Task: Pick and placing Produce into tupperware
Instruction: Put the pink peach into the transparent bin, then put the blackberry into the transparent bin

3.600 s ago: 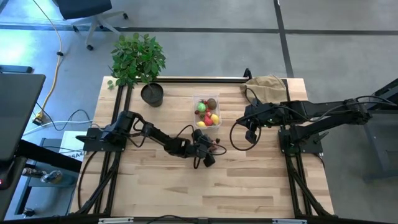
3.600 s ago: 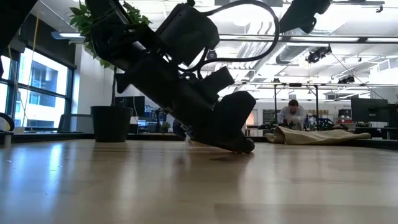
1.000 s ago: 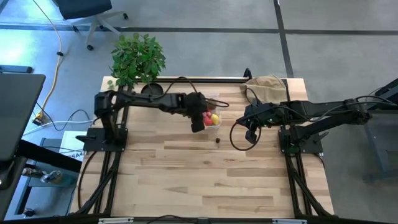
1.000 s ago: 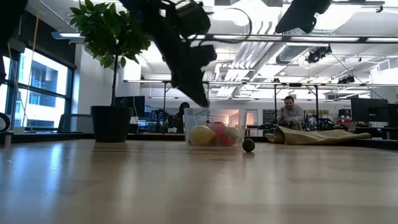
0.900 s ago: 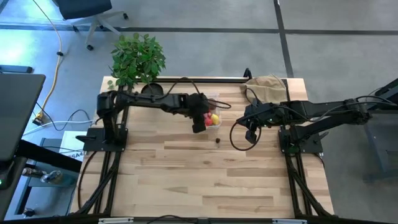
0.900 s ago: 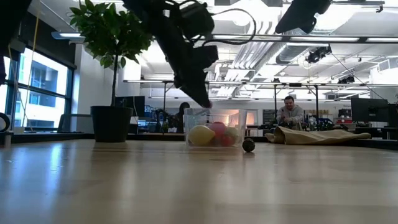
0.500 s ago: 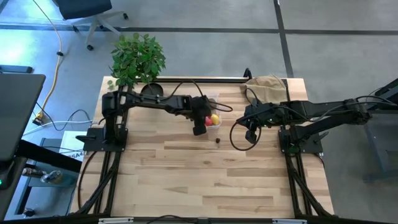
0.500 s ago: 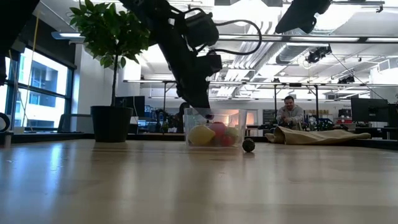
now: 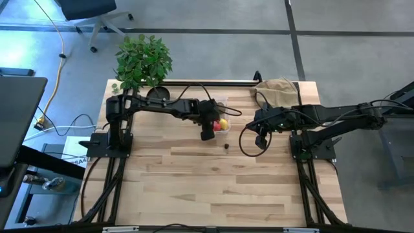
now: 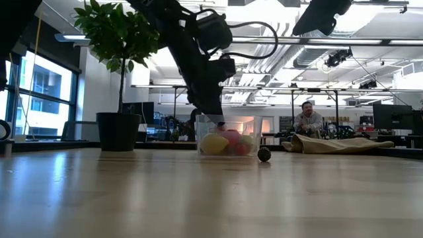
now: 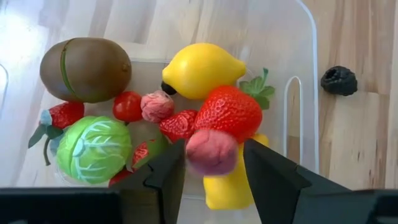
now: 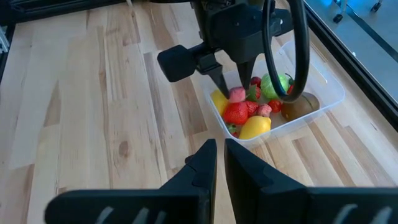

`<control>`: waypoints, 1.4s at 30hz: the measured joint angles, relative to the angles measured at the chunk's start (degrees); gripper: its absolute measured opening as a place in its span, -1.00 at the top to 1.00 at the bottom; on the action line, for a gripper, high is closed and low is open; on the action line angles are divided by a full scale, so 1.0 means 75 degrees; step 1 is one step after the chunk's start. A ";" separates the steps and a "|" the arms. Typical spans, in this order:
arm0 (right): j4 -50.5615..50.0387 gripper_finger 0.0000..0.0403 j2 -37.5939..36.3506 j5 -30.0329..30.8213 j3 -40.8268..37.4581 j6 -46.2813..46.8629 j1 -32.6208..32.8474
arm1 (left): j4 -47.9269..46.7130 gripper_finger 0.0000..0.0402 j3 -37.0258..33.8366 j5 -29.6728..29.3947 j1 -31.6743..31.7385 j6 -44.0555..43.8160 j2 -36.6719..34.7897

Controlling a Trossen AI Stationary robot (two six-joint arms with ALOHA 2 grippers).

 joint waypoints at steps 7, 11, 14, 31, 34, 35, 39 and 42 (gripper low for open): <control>0.0001 0.88 -0.0001 0.0001 0.0000 0.0001 -0.0003 | -0.0030 0.15 0.0000 -0.0088 -0.0015 0.0107 0.0001; 0.0000 0.88 -0.0001 0.0000 0.0000 0.0002 -0.0002 | 0.0041 0.15 -0.0003 -0.0170 -0.0015 0.0180 -0.0084; 0.0000 0.88 -0.0001 0.0003 0.0002 0.0003 -0.0003 | 0.0210 0.19 -0.0003 -0.0170 -0.0015 0.0190 -0.0231; 0.0003 0.88 -0.0001 0.0001 0.0001 0.0000 -0.0002 | 0.0602 0.44 -0.0003 -0.0582 -0.1120 0.0138 -0.1174; 0.0001 0.88 -0.0001 0.0000 0.0000 0.0001 -0.0002 | 0.0602 0.45 -0.0003 -0.0609 -0.1410 0.0137 -0.1174; 0.0002 0.88 -0.0001 0.0000 0.0001 0.0002 -0.0001 | 0.0605 0.45 -0.0003 -0.0618 -0.1509 0.0135 -0.1169; 0.0003 0.88 -0.0001 0.0000 0.0000 0.0003 -0.0003 | 0.0768 0.45 -0.0003 -0.0928 -0.1944 -0.0053 -0.0929; 0.0002 0.88 -0.0001 0.0002 0.0002 0.0000 0.0000 | 0.1121 0.45 -0.0003 -0.1268 -0.2243 -0.0322 -0.0672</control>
